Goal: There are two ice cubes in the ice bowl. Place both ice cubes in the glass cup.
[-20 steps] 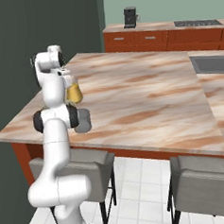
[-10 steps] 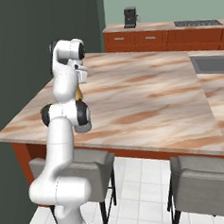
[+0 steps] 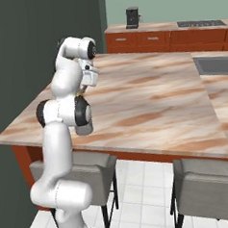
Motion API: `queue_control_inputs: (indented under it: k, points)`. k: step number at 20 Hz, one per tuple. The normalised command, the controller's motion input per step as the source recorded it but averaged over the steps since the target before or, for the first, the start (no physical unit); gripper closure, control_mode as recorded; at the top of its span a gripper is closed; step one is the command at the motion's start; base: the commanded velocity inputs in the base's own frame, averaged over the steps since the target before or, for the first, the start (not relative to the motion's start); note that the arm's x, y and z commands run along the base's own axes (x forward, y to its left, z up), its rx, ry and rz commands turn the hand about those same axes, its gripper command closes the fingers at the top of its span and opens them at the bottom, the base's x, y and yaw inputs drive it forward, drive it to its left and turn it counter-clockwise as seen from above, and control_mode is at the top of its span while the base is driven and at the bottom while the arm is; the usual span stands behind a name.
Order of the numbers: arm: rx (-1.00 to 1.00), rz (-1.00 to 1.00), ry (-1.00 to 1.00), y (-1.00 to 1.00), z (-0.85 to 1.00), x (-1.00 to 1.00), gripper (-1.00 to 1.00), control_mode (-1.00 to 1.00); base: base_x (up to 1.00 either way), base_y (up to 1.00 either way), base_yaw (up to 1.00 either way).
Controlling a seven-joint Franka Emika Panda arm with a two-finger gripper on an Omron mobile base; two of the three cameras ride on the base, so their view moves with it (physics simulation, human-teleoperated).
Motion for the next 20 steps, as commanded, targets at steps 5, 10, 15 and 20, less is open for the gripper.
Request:
queue_control_inputs:
  k: [5, 10, 15, 20]
  points:
    - [0.01, 0.12, -0.41, 0.26, -0.42, -0.66, 1.00, -1.00, 0.00, 0.00, 0.00]
    - [0.16, 0.03, -0.45, 0.00, -0.02, -0.34, 1.00, -1.00, 0.00, 0.00, 0.00]
    - [0.04, 0.00, -0.33, 0.00, 0.00, 0.03, 1.00, -1.00, 0.00, 0.00, 0.00]
    - [-0.01, 0.00, -0.34, 0.00, -0.03, 0.23, 1.00, -1.00, 0.00, 0.00, 0.00]
